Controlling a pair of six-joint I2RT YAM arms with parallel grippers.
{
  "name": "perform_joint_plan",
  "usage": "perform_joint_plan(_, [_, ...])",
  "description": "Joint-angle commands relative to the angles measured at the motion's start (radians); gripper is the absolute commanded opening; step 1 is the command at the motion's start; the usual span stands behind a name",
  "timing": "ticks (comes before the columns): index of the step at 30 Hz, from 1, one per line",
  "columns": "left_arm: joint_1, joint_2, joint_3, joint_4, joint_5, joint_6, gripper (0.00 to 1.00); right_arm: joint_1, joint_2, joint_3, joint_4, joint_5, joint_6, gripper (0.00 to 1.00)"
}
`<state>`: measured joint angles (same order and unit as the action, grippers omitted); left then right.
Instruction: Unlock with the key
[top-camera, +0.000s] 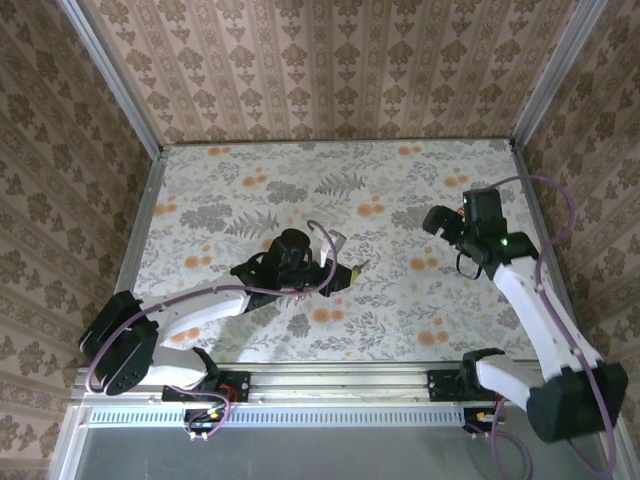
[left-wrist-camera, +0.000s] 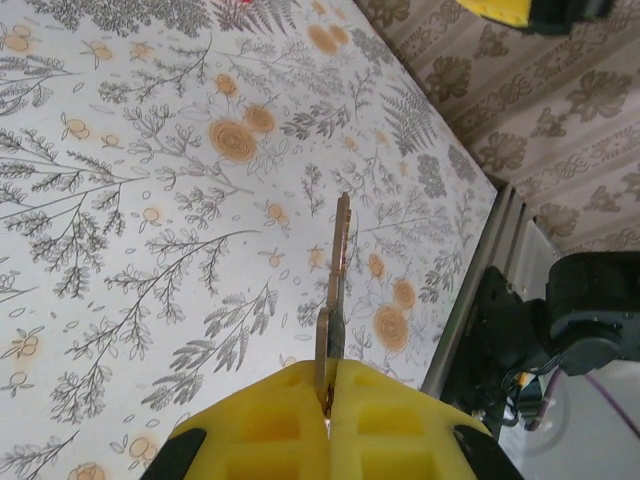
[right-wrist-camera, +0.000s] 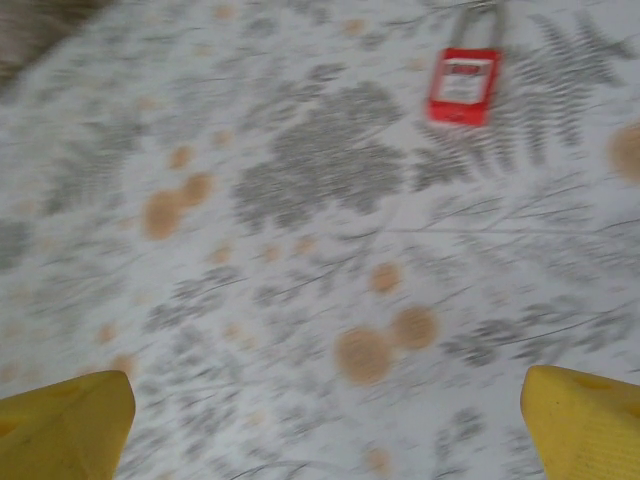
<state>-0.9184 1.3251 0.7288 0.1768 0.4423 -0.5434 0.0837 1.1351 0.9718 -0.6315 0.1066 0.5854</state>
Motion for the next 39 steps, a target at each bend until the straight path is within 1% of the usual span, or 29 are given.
perform_joint_plan(1, [-0.006,-0.037,0.022,-0.034,-0.021,0.052,0.0,-0.068,0.157,0.079,-0.064,0.111,-0.131,1.0])
perform_joint_plan(5, [-0.021,-0.069,-0.008,-0.018,-0.056,0.061,0.0,-0.143,0.412,0.21,-0.056,0.117,-0.149,0.98])
perform_joint_plan(8, [-0.028,-0.1,-0.033,-0.007,-0.076,0.063,0.0,-0.178,0.574,0.32,-0.064,0.111,-0.151,0.95])
perform_joint_plan(11, [-0.029,-0.127,-0.04,-0.034,-0.097,0.072,0.0,-0.205,0.705,0.433,-0.087,0.094,-0.139,0.9])
perform_joint_plan(17, [-0.03,-0.172,-0.054,-0.052,-0.129,0.079,0.0,-0.22,0.887,0.587,-0.115,0.058,-0.103,0.78])
perform_joint_plan(22, [-0.029,-0.18,-0.054,-0.059,-0.138,0.082,0.0,-0.22,0.989,0.666,-0.141,0.021,-0.072,0.69])
perform_joint_plan(31, [-0.02,-0.182,-0.06,-0.059,-0.142,0.074,0.0,-0.22,1.041,0.663,-0.129,0.023,-0.067,0.61])
perform_joint_plan(35, [-0.015,-0.18,-0.055,-0.062,-0.14,0.071,0.0,-0.219,1.057,0.659,-0.123,0.02,-0.066,0.5])
perform_joint_plan(39, [-0.015,-0.181,-0.051,-0.064,-0.14,0.068,0.0,-0.219,1.061,0.671,-0.131,0.033,-0.062,0.43])
